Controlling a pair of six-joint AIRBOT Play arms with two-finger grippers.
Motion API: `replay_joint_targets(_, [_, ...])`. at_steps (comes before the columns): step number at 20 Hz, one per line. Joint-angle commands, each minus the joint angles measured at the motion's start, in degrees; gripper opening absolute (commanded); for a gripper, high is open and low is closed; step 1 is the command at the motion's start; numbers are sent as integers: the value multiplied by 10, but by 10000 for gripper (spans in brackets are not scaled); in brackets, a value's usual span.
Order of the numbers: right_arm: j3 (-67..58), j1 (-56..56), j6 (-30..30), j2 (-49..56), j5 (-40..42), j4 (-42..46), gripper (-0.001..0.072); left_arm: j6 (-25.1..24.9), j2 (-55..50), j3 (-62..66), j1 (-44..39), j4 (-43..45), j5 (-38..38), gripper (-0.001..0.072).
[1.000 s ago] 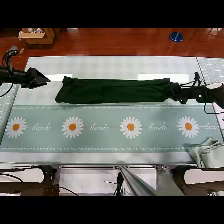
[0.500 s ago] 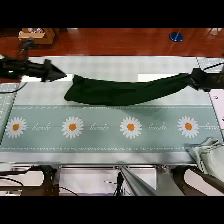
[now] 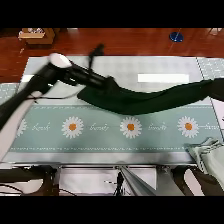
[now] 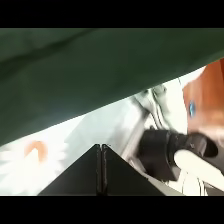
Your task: Fold the shirts.
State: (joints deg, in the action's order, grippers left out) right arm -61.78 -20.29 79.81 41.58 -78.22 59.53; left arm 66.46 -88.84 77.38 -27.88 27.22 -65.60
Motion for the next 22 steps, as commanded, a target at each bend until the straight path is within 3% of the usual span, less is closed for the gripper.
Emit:
replay_joint_targets(1, [-1,0,17,-70,-53,23,25,13,-31,0,-117,-2,49,22])
replay_joint_targets(9, [-1,0,52,-163,-79,24,25,84,-145,0,-279,-7,113,22])
replay_joint_targets(12, [-1,0,52,-176,-96,31,25,64,-177,0,-312,-79,136,21])
replay_joint_targets(16, [-1,0,46,-176,-101,126,25,4,-112,0,-294,-88,94,19])
replay_joint_targets(19, [-1,0,34,-176,-100,164,25,10,-7,0,-252,-38,115,19])
replay_joint_targets(22, [-1,0,33,-176,-91,169,24,58,60,0,-190,63,116,19])
